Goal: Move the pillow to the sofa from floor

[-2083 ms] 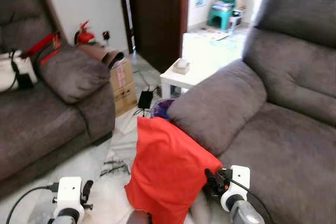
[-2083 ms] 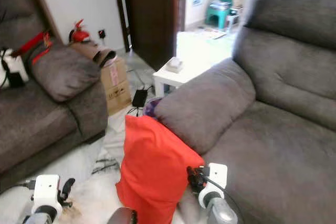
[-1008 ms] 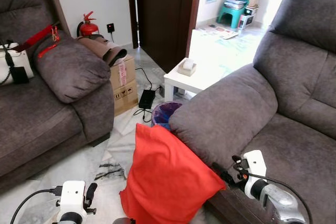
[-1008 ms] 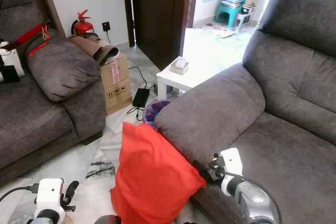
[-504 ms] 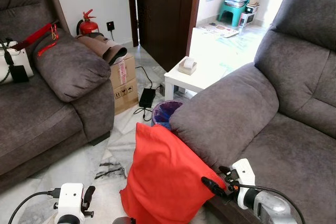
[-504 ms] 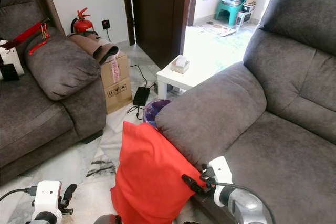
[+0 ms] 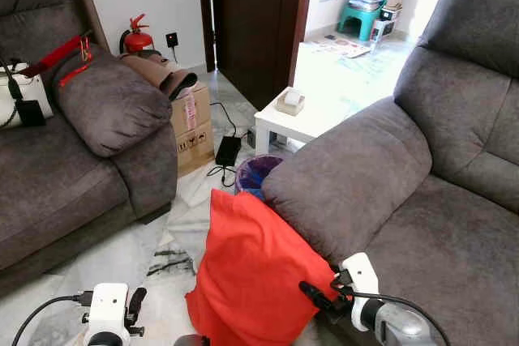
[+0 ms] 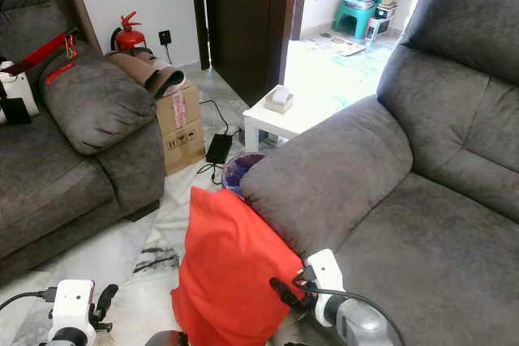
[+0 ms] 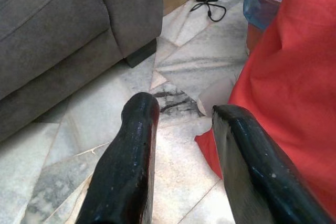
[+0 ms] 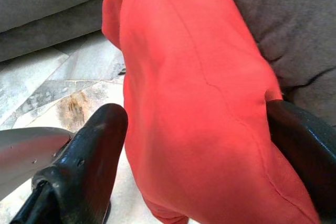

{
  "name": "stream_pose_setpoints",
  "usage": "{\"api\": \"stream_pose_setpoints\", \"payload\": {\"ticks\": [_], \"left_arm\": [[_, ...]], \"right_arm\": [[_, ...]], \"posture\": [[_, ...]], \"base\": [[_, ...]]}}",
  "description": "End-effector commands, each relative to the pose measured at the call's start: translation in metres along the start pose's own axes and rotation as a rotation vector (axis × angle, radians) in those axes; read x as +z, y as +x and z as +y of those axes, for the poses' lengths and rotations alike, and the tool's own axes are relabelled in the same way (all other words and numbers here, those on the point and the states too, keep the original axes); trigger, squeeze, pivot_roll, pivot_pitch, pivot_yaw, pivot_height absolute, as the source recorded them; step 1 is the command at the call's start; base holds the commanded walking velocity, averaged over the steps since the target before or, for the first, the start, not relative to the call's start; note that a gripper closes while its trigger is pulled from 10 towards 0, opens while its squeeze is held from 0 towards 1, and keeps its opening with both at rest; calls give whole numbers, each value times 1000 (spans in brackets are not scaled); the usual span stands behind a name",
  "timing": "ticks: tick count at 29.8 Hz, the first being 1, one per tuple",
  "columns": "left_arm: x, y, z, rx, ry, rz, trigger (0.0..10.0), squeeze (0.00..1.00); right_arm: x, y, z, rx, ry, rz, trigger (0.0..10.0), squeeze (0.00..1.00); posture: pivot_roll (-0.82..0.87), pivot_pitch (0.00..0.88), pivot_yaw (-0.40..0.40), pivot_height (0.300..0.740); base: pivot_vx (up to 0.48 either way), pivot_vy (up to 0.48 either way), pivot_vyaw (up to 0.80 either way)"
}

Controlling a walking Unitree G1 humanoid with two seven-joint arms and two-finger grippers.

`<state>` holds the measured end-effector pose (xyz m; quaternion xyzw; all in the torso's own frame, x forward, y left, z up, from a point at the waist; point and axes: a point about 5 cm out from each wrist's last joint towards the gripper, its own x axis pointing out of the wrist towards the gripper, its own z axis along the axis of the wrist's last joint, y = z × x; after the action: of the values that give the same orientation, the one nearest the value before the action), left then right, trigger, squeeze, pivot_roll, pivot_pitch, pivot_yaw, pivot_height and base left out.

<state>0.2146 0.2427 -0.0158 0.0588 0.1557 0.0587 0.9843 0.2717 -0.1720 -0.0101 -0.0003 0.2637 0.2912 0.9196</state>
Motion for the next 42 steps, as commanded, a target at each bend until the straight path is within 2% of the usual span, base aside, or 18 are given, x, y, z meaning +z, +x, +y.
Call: {"api": "stream_pose_setpoints", "payload": {"ticks": [1, 6, 10, 17, 18, 19, 31, 42], "left_arm": [[0, -1, 3, -2, 8, 6, 10000, 0], [0, -1, 4, 0, 14, 4, 10000, 0], [-1, -2, 4, -8, 32, 7, 10000, 0], [-1, -4, 3, -8, 30, 5, 10000, 0], [-1, -3, 3, -8, 30, 5, 10000, 0], [-1, -3, 2, -9, 30, 5, 10000, 0], [3, 2, -1, -3, 21, 2, 10000, 0], [3, 4, -3, -2, 11, 6, 10000, 0]], "right_arm": [[-1, 4, 4, 2, -5, 19, 10000, 0], [-3, 7, 9, -1, -27, 40, 10000, 0], [-3, 8, 7, -90, -91, 52, 10000, 0], [-2, 10, 8, -107, -78, 46, 10000, 0], [-2, 10, 8, -109, -81, 45, 4392, 0], [-2, 10, 8, -121, -89, 41, 0, 0], [-5, 14, 14, -129, -115, 63, 0, 0], [-8, 13, 13, -133, -96, 73, 0, 0]], "posture": [[231, 44, -15, 602], [241, 51, -14, 602], [248, 54, -14, 602], [249, 55, -16, 602], [248, 54, -16, 602], [250, 53, -18, 602], [248, 37, -32, 602], [240, 25, -41, 602]], "base": [[0, 0, 0], [0, 0, 0], [0, 0, 0], [0, 0, 0], [0, 0, 0], [0, 0, 0], [0, 0, 0], [0, 0, 0]]}}
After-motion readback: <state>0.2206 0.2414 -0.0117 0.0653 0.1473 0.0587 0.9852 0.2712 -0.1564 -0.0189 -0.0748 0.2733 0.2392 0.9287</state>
